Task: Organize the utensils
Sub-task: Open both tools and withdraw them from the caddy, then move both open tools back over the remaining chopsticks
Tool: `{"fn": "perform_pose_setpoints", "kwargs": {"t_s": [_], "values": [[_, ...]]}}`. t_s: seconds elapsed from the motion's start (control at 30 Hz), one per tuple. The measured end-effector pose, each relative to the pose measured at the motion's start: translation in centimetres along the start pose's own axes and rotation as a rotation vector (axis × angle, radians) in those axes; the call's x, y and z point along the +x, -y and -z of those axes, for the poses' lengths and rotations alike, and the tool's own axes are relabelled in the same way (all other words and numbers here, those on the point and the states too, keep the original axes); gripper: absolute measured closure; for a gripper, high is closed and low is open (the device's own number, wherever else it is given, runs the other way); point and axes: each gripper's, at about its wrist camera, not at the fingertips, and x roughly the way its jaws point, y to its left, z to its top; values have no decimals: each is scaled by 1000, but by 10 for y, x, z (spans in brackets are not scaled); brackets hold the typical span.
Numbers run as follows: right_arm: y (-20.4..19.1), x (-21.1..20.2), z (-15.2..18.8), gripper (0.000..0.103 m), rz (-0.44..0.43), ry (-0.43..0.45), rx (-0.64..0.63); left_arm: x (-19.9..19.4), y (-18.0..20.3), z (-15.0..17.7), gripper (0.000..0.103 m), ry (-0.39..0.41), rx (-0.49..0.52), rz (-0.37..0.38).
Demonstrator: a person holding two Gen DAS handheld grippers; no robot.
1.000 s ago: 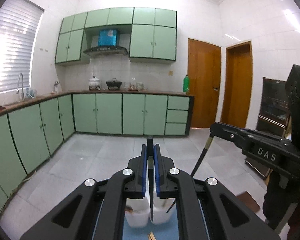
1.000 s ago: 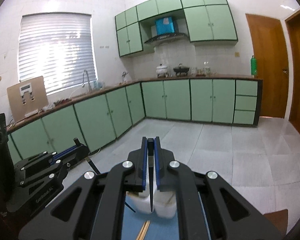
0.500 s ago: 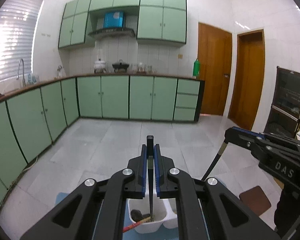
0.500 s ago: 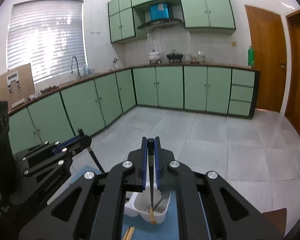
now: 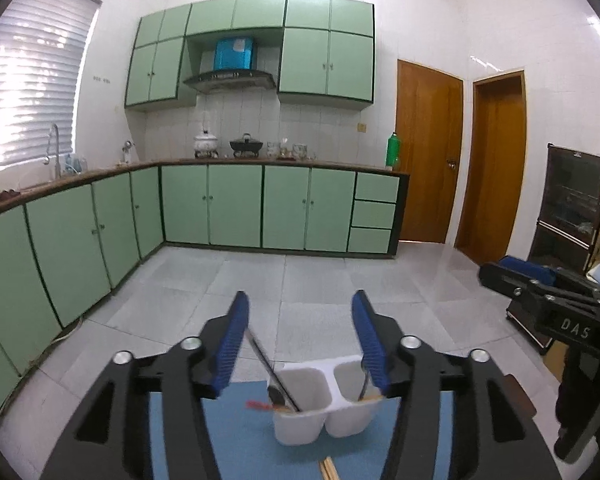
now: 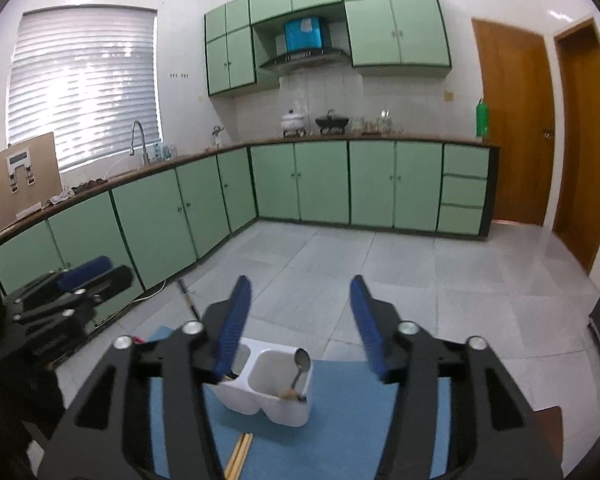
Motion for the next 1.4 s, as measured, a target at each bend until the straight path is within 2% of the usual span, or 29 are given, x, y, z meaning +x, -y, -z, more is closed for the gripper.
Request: {"fn": "perform_pose_setpoints", "kwargs": {"t_s": [0.07,0.23,0.33,0.5,0.67,0.83,1.07,1.4], "values": [[-1,-24,10,32,15,25,-8,-22,2,7,39,14,1,-5],[0,-69,47,19,28,38,8,-61,7,36,28,14,5,-27],[-3,-88,79,16,44,18,23,-76,12,64,25,-23,14,-40],[-12,-104,141,14,54,-50,45,-89,16,122,23,-133,-5,-49],[-29,-101,195,13,44,-141,59,-88,12,176,23,-244,-25,-75],[-47,-92,229,13,33,-206,74,-81,5,224,23,-347,-17,-102],[-62,-78,257,13,31,-295,84,-76,-5,253,23,-413,-51,-116],[-77,-45,299,13,7,-494,96,-71,-9,269,23,-458,-64,-128]]}}
